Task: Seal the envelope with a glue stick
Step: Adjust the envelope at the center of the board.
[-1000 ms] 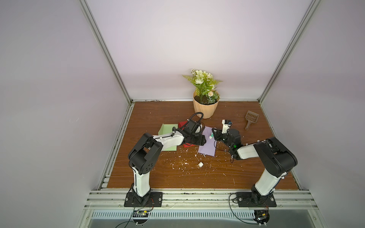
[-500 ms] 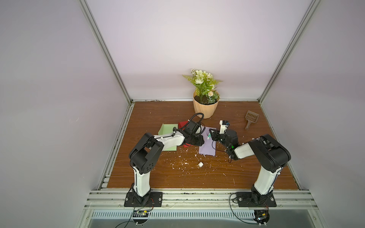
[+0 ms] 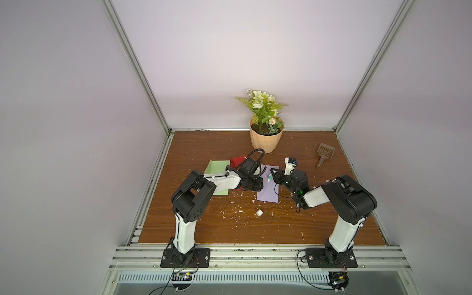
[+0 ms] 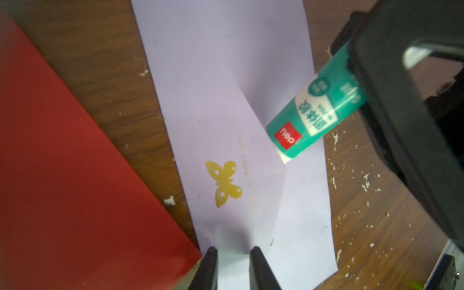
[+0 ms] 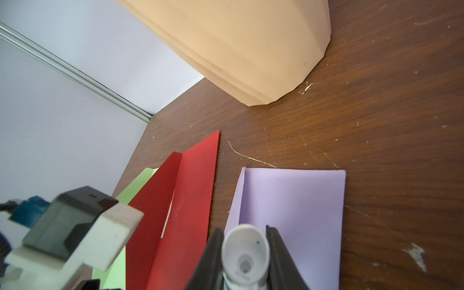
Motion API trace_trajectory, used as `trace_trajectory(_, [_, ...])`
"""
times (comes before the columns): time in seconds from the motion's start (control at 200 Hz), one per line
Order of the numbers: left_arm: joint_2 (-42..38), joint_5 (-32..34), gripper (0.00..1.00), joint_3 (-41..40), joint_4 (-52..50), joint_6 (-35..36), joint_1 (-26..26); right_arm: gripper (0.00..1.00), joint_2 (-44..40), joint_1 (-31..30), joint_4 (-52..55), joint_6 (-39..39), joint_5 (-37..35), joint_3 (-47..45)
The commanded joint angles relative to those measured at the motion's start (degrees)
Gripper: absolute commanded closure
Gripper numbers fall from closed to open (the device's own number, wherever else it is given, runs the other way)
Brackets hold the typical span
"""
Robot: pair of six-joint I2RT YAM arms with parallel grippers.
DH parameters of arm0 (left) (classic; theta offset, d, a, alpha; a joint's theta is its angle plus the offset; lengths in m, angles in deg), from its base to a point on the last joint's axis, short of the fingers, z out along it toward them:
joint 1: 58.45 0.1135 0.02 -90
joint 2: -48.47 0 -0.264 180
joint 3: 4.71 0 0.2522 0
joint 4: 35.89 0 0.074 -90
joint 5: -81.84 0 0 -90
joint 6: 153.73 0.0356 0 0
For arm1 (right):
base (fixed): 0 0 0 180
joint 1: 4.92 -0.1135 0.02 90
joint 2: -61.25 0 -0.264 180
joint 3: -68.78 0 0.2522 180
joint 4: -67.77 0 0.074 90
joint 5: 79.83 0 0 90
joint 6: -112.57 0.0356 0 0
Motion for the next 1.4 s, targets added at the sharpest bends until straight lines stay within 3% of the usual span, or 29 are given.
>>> trace_trajectory(0.0, [0.4,-0.1,0.75,1.2,0.1,-0.5,-0.6,1.00,-1.4,-1.3,2.3,2.0,-0.5,-1.4])
trace_trajectory(0.145, [-0.1,-0.4,0.71,1.1,0.1,-0.2,-0.6,1.00,-2.0,-1.4,2.7,3.3,-0.4,-1.8])
trace_trajectory(0.26, [-1.6,-0.2,0.54,1.8,-1.3,0.9,-0.5,1.00,-3.6,-1.4,4.0,3.3,-1.1,-1.4])
trace_trajectory(0.335, [-2.6,0.3,0.30,2.5,-2.6,2.0,-0.6,1.00,-4.3,-1.4,5.0,3.3,-1.0,-0.7])
trace_trajectory(0.395, [-3.4,1.1,0.16,2.9,-3.8,3.0,-0.7,1.00,-4.8,-1.4,5.8,3.5,-0.8,-0.1])
trace_trajectory(0.535, [-3.7,2.8,0.06,4.4,-6.8,6.0,-1.2,1.00,-5.6,-1.4,6.1,4.3,-0.3,0.5])
trace_trajectory(0.781, [-0.6,5.4,0.09,5.7,-10.6,9.8,-3.3,1.00,-8.5,-0.5,8.5,4.8,-0.3,1.8])
trace_trajectory(1.066, [1.8,11.5,0.28,6.7,-11.4,10.1,-4.5,1.00,-9.5,-0.2,9.2,5.6,0.9,2.0])
trace_trajectory(1.396, [3.6,15.8,0.60,8.5,-13.4,9.9,-6.0,1.00,-9.2,0.1,9.7,5.1,0.6,1.7])
